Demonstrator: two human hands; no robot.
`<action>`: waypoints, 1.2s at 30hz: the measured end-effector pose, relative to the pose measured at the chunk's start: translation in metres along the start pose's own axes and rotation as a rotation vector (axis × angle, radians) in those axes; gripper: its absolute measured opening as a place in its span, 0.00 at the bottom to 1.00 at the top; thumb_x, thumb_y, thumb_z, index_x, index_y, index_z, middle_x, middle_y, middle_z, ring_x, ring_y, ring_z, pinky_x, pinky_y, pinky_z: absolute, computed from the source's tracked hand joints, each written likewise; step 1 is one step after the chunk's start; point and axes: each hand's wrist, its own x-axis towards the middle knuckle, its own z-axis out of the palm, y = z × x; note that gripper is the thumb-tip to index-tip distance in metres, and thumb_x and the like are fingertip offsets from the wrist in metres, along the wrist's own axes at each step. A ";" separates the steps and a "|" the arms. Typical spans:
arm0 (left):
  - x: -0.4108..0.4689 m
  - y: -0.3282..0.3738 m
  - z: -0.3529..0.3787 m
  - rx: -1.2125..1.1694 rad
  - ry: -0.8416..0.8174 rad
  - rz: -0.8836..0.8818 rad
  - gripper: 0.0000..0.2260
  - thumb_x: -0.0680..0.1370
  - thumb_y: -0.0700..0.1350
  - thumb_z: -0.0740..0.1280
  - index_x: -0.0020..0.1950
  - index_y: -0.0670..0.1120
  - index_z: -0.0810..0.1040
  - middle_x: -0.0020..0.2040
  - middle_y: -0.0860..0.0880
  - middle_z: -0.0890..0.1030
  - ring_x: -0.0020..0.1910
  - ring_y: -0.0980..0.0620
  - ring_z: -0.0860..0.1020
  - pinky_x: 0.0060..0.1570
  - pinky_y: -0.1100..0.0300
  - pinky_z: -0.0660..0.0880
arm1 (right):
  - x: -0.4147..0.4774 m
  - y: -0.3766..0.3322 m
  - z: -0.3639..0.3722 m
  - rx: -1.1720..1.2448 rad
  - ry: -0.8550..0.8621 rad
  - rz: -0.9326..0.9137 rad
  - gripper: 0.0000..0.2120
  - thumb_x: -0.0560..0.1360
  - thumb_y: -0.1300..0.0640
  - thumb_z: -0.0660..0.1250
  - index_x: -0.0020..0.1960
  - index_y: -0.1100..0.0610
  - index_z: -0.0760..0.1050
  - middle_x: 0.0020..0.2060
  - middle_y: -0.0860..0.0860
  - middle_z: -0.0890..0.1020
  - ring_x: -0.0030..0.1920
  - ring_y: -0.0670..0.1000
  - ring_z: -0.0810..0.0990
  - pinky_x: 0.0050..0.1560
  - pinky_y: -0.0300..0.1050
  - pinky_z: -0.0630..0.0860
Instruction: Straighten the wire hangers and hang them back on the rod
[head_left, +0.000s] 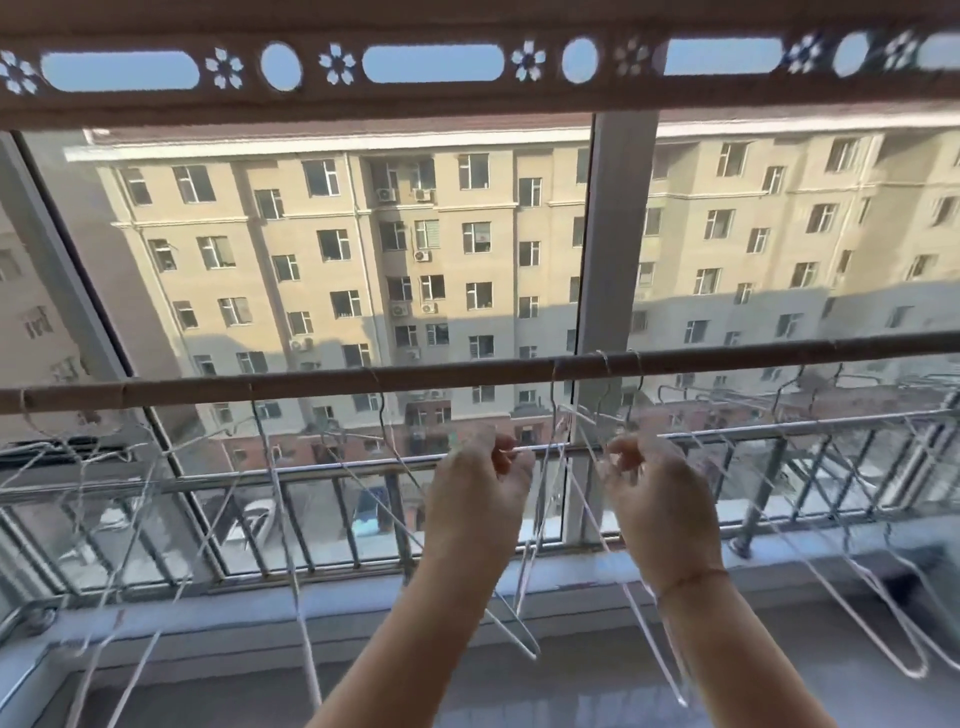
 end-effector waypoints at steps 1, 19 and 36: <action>0.001 0.002 0.011 0.018 -0.014 -0.020 0.11 0.76 0.50 0.67 0.54 0.47 0.78 0.44 0.52 0.81 0.43 0.53 0.78 0.48 0.58 0.77 | 0.003 0.007 0.000 -0.009 -0.026 0.011 0.08 0.72 0.59 0.67 0.51 0.58 0.77 0.44 0.53 0.83 0.43 0.51 0.79 0.44 0.39 0.73; 0.000 0.022 0.079 0.154 0.056 -0.243 0.09 0.77 0.46 0.63 0.45 0.43 0.80 0.39 0.48 0.83 0.39 0.50 0.79 0.40 0.58 0.75 | 0.030 0.054 -0.002 0.031 -0.284 -0.055 0.13 0.71 0.58 0.67 0.56 0.56 0.77 0.26 0.41 0.70 0.36 0.49 0.74 0.40 0.39 0.67; -0.007 -0.012 0.037 0.107 0.207 -0.350 0.09 0.78 0.45 0.63 0.51 0.41 0.79 0.37 0.49 0.81 0.33 0.50 0.77 0.36 0.59 0.76 | 0.025 0.036 0.007 0.115 -0.327 -0.031 0.11 0.73 0.59 0.64 0.55 0.56 0.77 0.32 0.48 0.79 0.37 0.54 0.81 0.42 0.44 0.77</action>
